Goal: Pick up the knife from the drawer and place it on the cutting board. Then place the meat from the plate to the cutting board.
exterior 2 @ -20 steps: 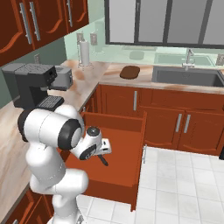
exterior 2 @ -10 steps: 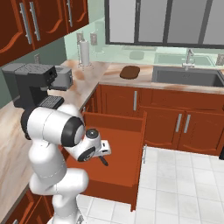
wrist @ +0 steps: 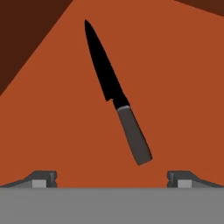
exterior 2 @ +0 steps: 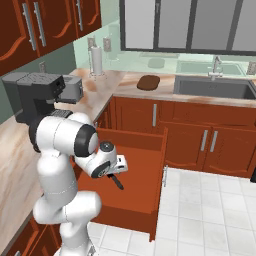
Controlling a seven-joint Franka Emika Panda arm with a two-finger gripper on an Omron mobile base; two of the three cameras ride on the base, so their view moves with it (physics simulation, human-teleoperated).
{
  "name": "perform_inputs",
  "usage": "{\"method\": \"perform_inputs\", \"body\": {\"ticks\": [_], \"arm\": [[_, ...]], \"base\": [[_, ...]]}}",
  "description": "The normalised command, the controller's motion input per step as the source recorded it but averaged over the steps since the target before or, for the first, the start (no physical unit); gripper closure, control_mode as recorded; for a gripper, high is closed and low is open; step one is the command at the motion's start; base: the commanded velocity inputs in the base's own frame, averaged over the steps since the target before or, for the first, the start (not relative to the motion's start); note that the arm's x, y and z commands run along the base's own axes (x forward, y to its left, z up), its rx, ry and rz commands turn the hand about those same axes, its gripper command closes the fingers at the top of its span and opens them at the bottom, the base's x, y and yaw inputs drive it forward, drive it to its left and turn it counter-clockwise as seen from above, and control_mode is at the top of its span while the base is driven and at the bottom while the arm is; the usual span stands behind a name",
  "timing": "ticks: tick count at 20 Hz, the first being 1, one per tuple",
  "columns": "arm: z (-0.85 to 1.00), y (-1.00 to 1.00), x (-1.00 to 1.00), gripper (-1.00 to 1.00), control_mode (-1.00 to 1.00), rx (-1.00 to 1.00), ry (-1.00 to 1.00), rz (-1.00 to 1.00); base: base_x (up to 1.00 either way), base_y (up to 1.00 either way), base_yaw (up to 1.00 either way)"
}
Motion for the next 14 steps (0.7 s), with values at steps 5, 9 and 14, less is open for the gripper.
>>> {"method": "perform_inputs", "body": {"ticks": [5, 9, 14], "arm": [[-0.14, 0.00, 0.21, -1.00, -1.00, -0.03, 0.00, 0.00], [-0.06, 0.00, 0.00, -1.00, -1.00, -0.01, 0.02, 0.00], [-0.28, -0.01, 0.00, -1.00, -1.00, -0.02, 0.04, 0.00]], "base": [[0.00, 0.00, 0.00], [0.00, 0.00, 0.00], [0.00, 0.00, 0.00]]}}
